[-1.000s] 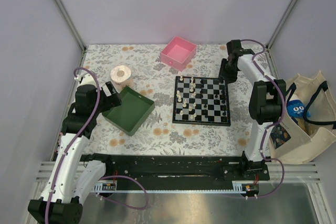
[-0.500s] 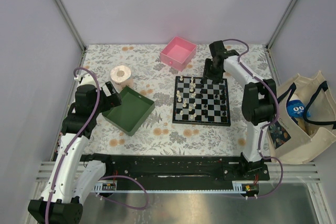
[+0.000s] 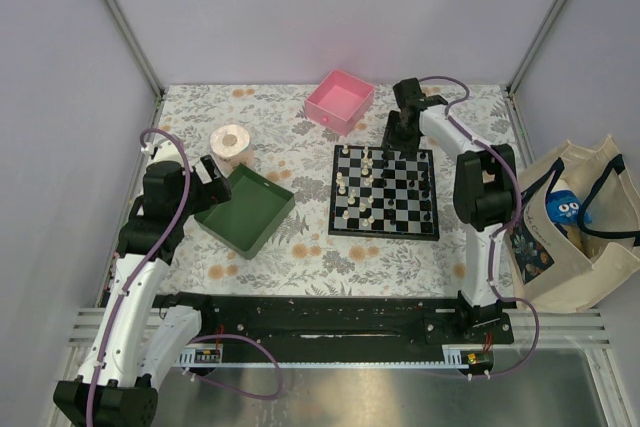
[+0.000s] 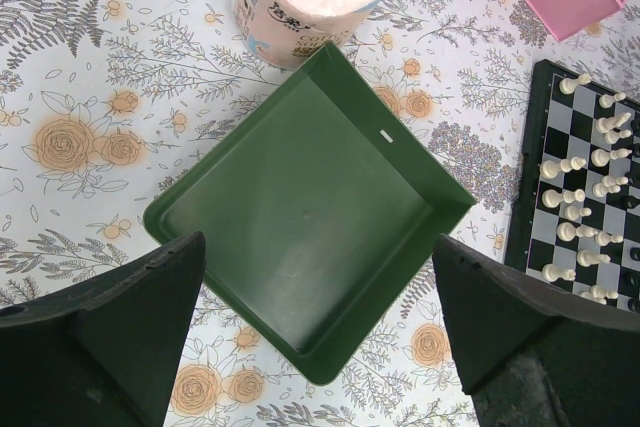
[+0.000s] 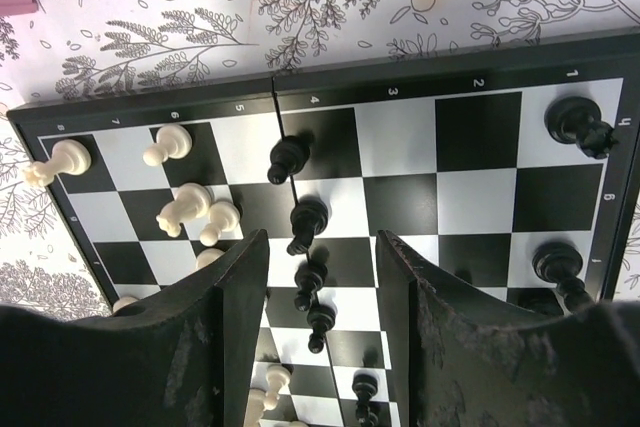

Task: Set up the chess pieces on the board

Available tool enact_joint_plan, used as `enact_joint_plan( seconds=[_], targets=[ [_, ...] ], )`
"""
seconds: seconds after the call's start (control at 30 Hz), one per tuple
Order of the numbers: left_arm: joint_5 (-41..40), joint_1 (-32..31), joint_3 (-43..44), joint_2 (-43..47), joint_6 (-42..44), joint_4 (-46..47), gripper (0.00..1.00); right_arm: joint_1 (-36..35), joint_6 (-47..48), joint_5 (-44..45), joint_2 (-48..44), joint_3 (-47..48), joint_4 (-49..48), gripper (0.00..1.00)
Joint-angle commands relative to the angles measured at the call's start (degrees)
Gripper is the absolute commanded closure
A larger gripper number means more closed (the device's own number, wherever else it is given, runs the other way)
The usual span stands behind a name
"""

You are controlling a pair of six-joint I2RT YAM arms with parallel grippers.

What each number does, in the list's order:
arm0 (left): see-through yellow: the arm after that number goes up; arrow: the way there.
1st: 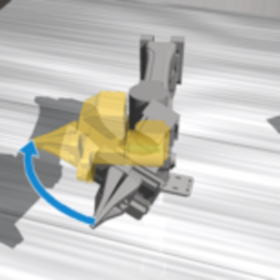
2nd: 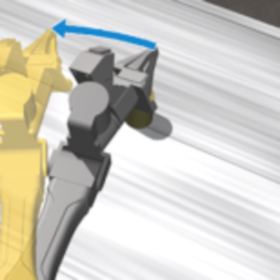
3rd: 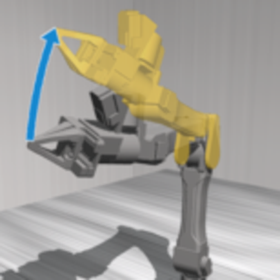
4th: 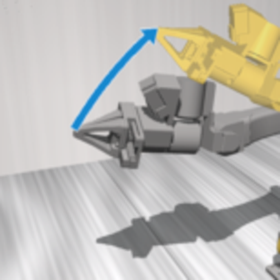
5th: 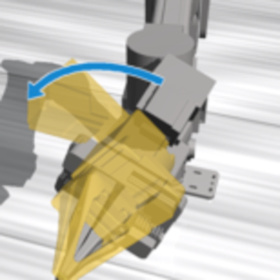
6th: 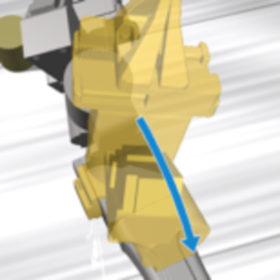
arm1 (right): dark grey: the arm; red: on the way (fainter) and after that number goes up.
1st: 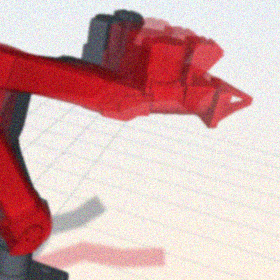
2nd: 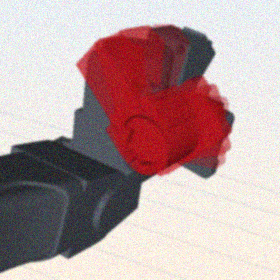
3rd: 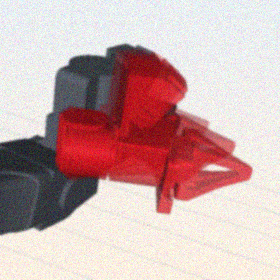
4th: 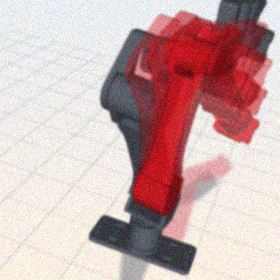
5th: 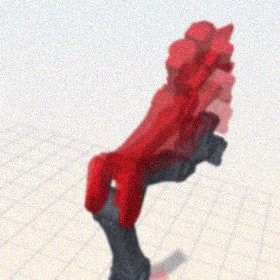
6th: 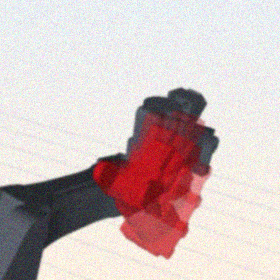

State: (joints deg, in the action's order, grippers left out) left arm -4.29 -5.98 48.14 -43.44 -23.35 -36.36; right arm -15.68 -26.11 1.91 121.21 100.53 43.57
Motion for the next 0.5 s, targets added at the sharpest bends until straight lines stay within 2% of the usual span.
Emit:
enact_joint_plan(
  seconds=[0.0,0.47],
  targets=[
    [0.95,0.44,-0.33,0.73,0.24,2.17,0.01,-0.93,-1.23,0.55,1.4,3.44,-0.77,0.44],
    [0.78,0.62,-0.42,0.73,0.24,2.17,0.01,-1.72,-0.61,0.64,4.83,6.26,1.08,0.51]
  ],
)
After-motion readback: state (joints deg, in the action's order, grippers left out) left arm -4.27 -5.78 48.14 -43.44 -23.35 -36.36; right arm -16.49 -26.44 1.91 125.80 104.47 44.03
